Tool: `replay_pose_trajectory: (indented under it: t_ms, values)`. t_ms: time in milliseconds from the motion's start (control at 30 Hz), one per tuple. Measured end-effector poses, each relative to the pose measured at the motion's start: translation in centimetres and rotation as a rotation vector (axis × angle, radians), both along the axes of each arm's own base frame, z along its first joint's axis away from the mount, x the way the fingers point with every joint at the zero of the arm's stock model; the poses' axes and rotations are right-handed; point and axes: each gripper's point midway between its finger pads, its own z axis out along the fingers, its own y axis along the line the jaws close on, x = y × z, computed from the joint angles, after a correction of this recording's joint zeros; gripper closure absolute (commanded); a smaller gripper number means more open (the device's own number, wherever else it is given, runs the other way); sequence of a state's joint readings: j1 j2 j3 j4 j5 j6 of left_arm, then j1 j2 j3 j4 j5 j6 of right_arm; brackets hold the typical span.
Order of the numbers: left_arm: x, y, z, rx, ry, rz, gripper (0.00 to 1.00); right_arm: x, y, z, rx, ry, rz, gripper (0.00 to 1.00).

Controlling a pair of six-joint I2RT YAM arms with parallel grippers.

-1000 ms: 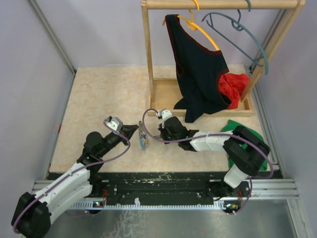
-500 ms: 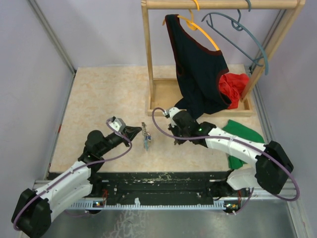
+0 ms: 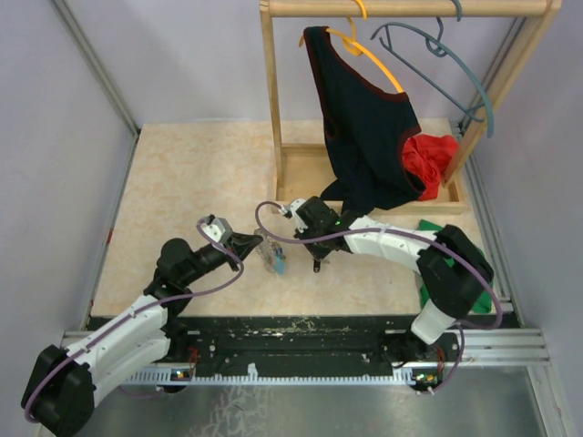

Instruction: Put the keys on the keyring

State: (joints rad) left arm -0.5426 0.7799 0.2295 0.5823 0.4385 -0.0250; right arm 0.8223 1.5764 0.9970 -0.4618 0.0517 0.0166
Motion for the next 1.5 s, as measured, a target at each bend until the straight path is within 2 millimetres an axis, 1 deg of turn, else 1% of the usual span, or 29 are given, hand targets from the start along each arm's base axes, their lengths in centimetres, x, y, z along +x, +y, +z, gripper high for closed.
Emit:
replay_pose_trajectory:
  t_ms: [133, 200, 233, 333, 533, 600, 733, 867, 967, 1067, 1200, 1300, 1400, 1500]
  values:
    - [0.0, 0.0, 0.0, 0.000, 0.000, -0.002, 0.99, 1.3, 1.5, -2.0, -0.016, 0.009, 0.027, 1.00]
    - [-0.1, 0.0, 0.0, 0.000, 0.000, -0.003, 0.99, 1.5, 1.7, -3.3, -0.031, 0.020, 0.037, 0.99]
    - [-0.1, 0.0, 0.0, 0.000, 0.000, -0.004, 0.99, 1.6, 1.8, -3.5, -0.033, 0.021, 0.042, 0.97]
    - [-0.1, 0.0, 0.0, 0.000, 0.000, -0.005, 0.99, 2.3, 2.7, -3.2, -0.004, -0.004, 0.050, 0.93]
    - [-0.1, 0.0, 0.2, -0.004, -0.006, 0.000, 0.99, 2.5, 3.4, -2.7, 0.031, -0.017, 0.063, 0.86]
    - [-0.1, 0.0, 0.3, -0.006, -0.008, 0.001, 0.99, 2.5, 3.6, -2.2, 0.050, -0.023, 0.068, 0.83]
    - [0.0, 0.1, 0.3, -0.006, -0.008, 0.003, 0.99, 2.0, 3.6, -0.5, 0.095, -0.042, 0.089, 0.75]
    - [0.0, 0.1, 0.3, -0.006, -0.008, 0.004, 0.99, 1.9, 3.6, 1.8, 0.138, -0.088, 0.120, 0.74]
    - [0.0, 0.1, 0.3, -0.007, -0.008, 0.005, 0.99, 2.0, 3.5, 2.4, 0.139, -0.109, 0.131, 0.76]
    - [0.0, 0.1, 0.3, -0.007, -0.008, 0.004, 0.99, 2.2, 3.2, 2.0, 0.140, -0.112, 0.122, 0.77]
    - [0.0, 0.1, 0.3, -0.007, -0.008, 0.004, 0.99, 1.8, 1.5, -0.2, 0.138, -0.098, 0.096, 0.77]
    - [0.0, 0.1, 0.3, -0.007, -0.008, 0.004, 0.99, 1.3, 0.8, -1.6, 0.137, -0.090, 0.090, 0.76]
    - [0.0, 0.1, 0.3, -0.007, -0.007, 0.004, 0.99, 1.4, 1.0, -1.8, 0.152, -0.103, 0.092, 0.75]
    - [0.0, 0.1, 0.3, -0.008, -0.006, 0.003, 0.99, 2.2, 1.7, -1.1, 0.185, -0.140, 0.093, 0.76]
